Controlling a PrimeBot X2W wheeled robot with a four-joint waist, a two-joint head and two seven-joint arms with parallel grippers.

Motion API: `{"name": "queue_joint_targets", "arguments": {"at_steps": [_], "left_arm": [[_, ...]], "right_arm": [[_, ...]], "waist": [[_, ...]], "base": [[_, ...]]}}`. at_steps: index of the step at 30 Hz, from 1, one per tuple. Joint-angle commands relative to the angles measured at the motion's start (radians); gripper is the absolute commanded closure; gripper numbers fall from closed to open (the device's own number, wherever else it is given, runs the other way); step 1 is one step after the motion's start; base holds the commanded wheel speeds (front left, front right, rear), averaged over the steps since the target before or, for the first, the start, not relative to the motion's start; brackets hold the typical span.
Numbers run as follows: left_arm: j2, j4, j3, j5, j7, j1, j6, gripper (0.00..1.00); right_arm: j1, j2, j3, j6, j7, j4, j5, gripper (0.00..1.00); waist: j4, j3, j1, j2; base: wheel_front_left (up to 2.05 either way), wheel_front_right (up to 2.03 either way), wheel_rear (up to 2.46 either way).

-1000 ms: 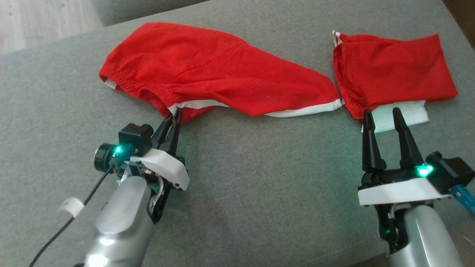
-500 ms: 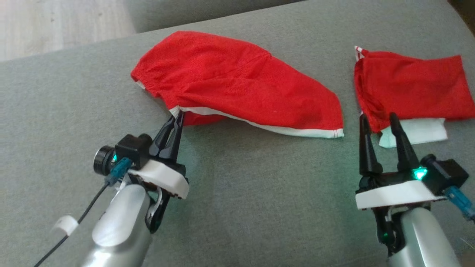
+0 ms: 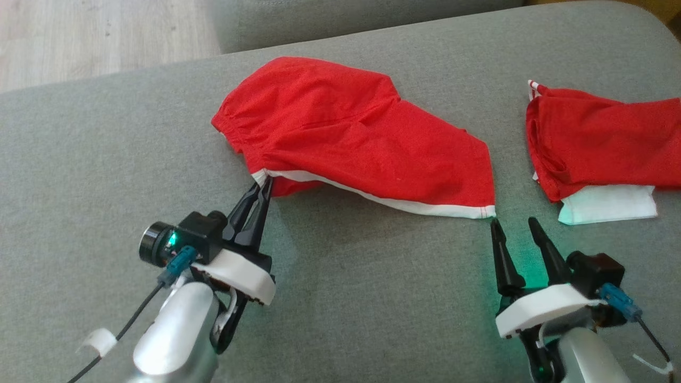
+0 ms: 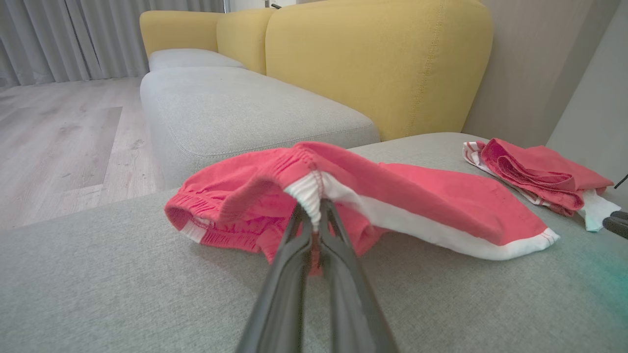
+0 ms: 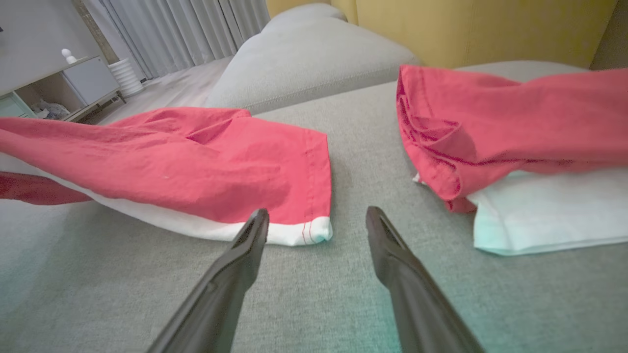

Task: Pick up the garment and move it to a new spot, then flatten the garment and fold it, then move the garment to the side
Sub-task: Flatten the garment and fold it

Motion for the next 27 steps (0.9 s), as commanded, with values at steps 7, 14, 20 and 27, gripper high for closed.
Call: {"name": "queue_joint_targets", "arguments": {"at_steps": [7, 14, 20, 27], "left_arm": [[0.041, -0.063, -0.001, 0.016, 0.019, -0.004, 0.003, 1.0], [0.046, -0.078, -0.025, 0.007, 0.045, 0.001, -0.004, 1.0], [0.053, -0.091, -0.033, 0.003, 0.056, 0.009, 0.0, 1.0], [0.062, -0.109, -0.042, 0.0, 0.072, 0.009, 0.002, 1.0]], "right_arm": [[-0.092, -0.003, 0.032, -0.001, 0.03, 0.089, 0.02, 0.0], [-0.167, -0.003, 0.026, -0.001, 0.048, 0.195, -0.027, 0.0], [-0.202, -0.003, 0.02, -0.001, 0.061, 0.255, -0.043, 0.0], [-0.237, -0.003, 0.034, -0.001, 0.058, 0.296, -0.037, 0.0]], "waist": [[0.023, 0.002, 0.0, 0.0], [0.051, 0.005, 0.0, 0.0], [0.06, 0.007, 0.0, 0.0], [0.057, 0.019, 0.0, 0.0]], "base": [[0.0, 0.0, 0.0], [0.0, 0.0, 0.0], [0.0, 0.0, 0.0], [0.0, 0.0, 0.0]]}}
